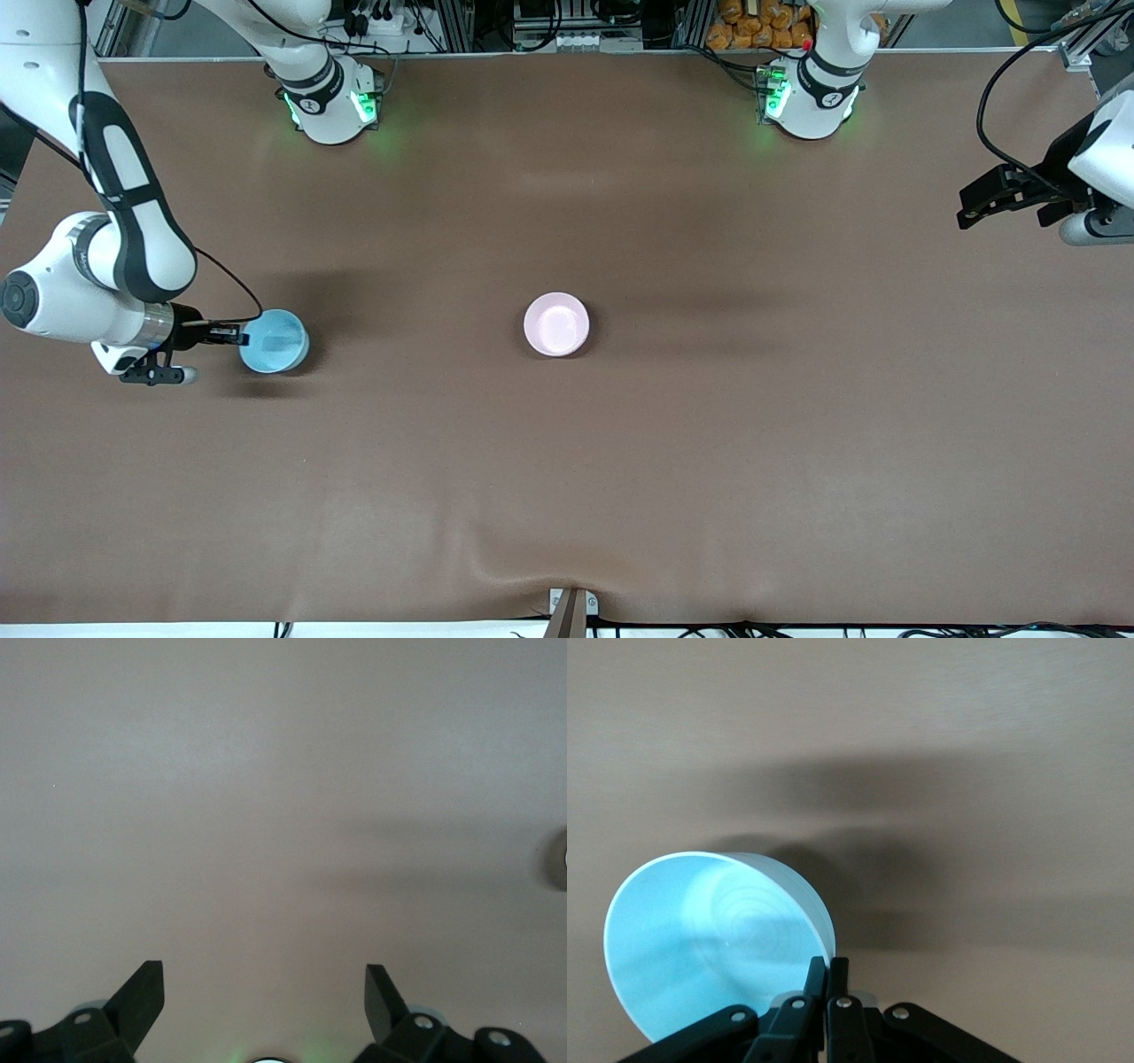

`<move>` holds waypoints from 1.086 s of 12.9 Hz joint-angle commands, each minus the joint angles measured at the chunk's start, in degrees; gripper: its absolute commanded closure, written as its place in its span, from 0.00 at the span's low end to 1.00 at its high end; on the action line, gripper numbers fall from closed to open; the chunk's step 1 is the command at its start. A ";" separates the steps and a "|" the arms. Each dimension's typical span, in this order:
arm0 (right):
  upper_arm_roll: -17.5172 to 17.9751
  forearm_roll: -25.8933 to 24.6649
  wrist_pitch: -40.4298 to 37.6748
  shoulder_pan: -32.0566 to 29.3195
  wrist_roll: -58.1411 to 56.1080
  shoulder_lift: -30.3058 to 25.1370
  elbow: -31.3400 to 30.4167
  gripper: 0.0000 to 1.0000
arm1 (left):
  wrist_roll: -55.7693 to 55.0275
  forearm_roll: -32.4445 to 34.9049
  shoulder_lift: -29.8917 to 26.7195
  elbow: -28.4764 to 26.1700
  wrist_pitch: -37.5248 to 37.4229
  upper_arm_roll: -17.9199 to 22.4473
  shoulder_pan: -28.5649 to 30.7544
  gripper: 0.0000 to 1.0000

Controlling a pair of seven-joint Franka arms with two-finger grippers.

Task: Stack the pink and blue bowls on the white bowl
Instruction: 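Move the right gripper to the light blue bowl rim and grasp it, then carry the light blue bowl with the right gripper over the pink bowl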

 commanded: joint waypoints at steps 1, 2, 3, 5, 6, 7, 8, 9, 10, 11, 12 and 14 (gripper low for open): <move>1.11 2.06 -5.24 4.92 12.50 -3.65 1.94 1.00 | 0.44 -0.93 -2.13 -1.86 0.70 -0.13 0.26 0.00; 1.02 2.06 -7.52 9.03 19.09 -3.74 4.30 1.00 | 0.44 -0.93 -2.13 -1.86 0.70 -0.13 0.26 0.00; 0.93 2.06 -9.72 13.08 26.12 -3.66 7.37 1.00 | 0.44 -0.93 -2.13 -1.86 0.70 -0.05 0.26 0.00; 0.93 1.97 -11.50 20.47 38.61 -3.13 12.30 1.00 | 0.44 -0.93 -2.13 -1.86 0.70 -0.05 0.26 0.00; 0.93 2.15 -11.50 23.37 43.63 -2.61 14.59 1.00 | 0.44 -0.93 -2.13 -1.86 0.70 -0.05 0.35 0.00; 0.93 2.23 -11.50 26.27 48.73 -1.21 16.87 1.00 | 0.44 -0.93 -2.13 -1.86 0.70 -0.05 0.35 0.00; 0.93 2.24 -11.42 29.26 54.43 -0.24 19.07 1.00 | 0.44 -0.93 -2.13 -1.86 0.70 -0.05 0.35 0.00; 0.93 2.15 -11.41 32.60 58.75 1.08 21.27 1.00 | 0.44 -0.93 -2.13 -1.86 0.70 -0.05 0.35 0.00; 0.85 1.97 -11.33 36.02 61.93 2.22 22.68 1.00 | 0.35 -0.93 -2.04 -1.86 0.70 -0.05 0.35 0.00; 0.84 1.71 -10.89 39.02 65.27 3.19 22.87 1.00 | 0.44 -0.93 -2.13 -1.94 0.70 -0.05 0.35 0.00; 0.84 1.62 -10.02 40.44 67.22 3.90 22.78 1.00 | 0.44 -0.93 -2.13 -1.94 0.70 -0.05 0.35 0.00; 0.67 1.45 -9.22 43.86 68.20 5.39 21.82 1.00 | 0.44 -0.93 -1.95 -1.94 0.70 -0.05 0.35 0.00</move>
